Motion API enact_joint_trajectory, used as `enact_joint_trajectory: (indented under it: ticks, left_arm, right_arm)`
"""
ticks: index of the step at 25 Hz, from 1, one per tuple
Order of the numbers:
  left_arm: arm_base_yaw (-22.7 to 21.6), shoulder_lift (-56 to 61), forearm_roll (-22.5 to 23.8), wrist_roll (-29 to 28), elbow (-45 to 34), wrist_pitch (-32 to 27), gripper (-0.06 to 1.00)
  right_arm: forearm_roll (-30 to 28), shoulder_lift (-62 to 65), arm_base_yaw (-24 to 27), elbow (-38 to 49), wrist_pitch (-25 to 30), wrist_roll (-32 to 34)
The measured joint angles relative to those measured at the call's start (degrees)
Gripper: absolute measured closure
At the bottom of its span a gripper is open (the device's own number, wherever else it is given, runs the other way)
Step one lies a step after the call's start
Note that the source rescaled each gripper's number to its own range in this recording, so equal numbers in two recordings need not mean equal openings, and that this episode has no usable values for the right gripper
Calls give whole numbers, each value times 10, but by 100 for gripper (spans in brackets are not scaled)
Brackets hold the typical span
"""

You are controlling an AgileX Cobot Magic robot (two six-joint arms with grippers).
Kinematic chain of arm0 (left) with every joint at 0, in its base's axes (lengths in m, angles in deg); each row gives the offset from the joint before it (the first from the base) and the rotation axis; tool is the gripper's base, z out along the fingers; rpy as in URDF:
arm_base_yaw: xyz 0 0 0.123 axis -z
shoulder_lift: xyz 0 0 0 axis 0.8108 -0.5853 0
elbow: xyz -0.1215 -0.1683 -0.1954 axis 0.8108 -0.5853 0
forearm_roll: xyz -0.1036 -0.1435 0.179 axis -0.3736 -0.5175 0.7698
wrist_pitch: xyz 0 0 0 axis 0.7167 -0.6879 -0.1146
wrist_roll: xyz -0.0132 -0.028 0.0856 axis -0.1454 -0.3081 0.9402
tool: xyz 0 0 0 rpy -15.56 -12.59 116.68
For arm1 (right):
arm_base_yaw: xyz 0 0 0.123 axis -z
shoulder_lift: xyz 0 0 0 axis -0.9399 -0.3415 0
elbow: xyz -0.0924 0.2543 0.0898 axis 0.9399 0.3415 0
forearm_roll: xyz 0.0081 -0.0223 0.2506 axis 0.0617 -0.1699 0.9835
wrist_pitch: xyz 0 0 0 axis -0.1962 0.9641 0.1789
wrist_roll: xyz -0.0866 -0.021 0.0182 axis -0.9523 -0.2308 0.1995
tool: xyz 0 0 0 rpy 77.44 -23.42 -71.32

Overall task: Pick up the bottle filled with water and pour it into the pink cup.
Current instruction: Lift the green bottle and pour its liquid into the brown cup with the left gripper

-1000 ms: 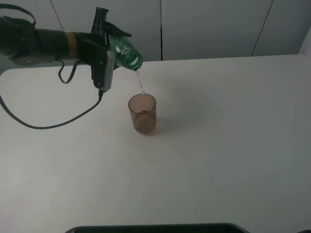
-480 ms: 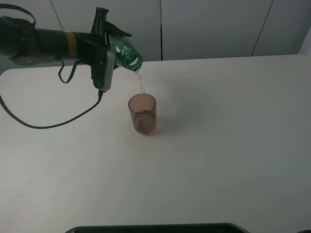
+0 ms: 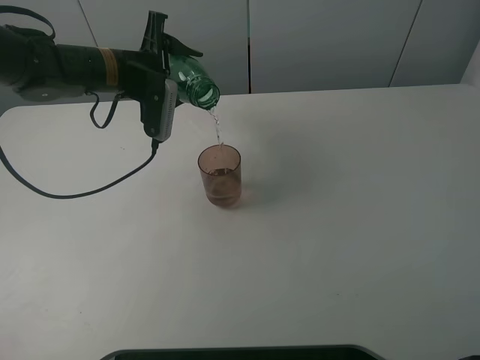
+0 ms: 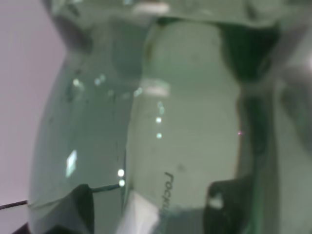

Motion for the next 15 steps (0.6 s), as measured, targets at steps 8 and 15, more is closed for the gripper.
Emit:
enact_joint_trajectory:
  ticks: [8,15]
  left_arm:
    - [0,0,0,5,0,0,94]
    - [0,0,-6,14,0,0,94]
  right_arm:
    - [0,0,0,0,0,0]
    - [0,0,0,0,0,0]
